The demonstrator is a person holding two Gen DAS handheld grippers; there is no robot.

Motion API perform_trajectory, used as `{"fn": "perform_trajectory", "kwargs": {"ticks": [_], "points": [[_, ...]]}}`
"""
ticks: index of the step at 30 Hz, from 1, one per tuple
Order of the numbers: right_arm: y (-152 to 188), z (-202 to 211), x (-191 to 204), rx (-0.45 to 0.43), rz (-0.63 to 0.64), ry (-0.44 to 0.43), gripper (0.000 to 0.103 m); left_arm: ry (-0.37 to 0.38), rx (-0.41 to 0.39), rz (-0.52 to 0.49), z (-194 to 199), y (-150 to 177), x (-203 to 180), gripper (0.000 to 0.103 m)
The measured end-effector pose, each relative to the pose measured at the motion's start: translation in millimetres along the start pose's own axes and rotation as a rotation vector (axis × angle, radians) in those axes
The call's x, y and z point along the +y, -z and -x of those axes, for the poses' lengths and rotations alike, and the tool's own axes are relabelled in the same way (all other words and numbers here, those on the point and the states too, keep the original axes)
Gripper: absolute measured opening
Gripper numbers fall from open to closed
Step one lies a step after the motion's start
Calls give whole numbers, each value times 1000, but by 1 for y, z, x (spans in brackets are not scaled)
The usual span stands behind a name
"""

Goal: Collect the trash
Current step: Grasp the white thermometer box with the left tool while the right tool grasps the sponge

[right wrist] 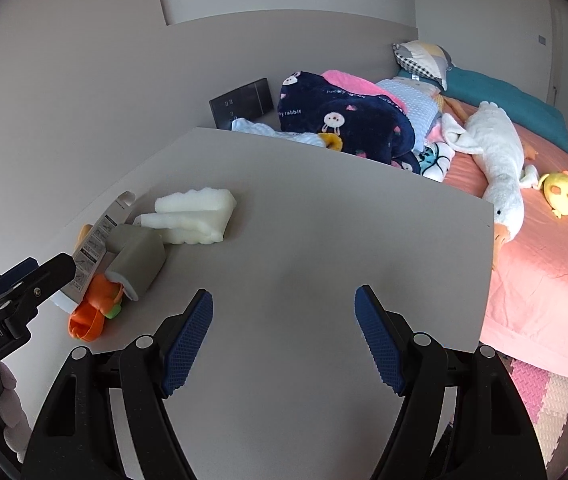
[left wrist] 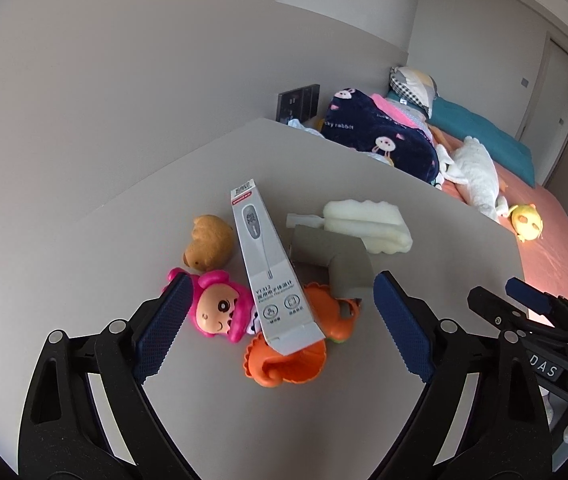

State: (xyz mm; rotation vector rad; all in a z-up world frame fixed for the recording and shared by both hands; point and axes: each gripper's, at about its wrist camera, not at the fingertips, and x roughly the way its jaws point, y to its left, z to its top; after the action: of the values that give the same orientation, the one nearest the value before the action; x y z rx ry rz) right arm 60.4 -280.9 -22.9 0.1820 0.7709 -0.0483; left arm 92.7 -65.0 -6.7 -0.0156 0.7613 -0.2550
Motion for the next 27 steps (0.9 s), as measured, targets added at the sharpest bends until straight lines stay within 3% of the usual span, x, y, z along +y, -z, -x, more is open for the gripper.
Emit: {"fn": "perform_trajectory", "kwargs": {"ticks": [9,18,27], "points": [[-24,-33,8,22,0,-44,74,-21,74,-21,-37,-10,10,83],[-47,-64,21,48,19,-96,74,-1,108,-17,-51,-14,18,59],[-73,-79,25,47,-19,-156,85,14,122,-25,-55,-15,18,36]]}}
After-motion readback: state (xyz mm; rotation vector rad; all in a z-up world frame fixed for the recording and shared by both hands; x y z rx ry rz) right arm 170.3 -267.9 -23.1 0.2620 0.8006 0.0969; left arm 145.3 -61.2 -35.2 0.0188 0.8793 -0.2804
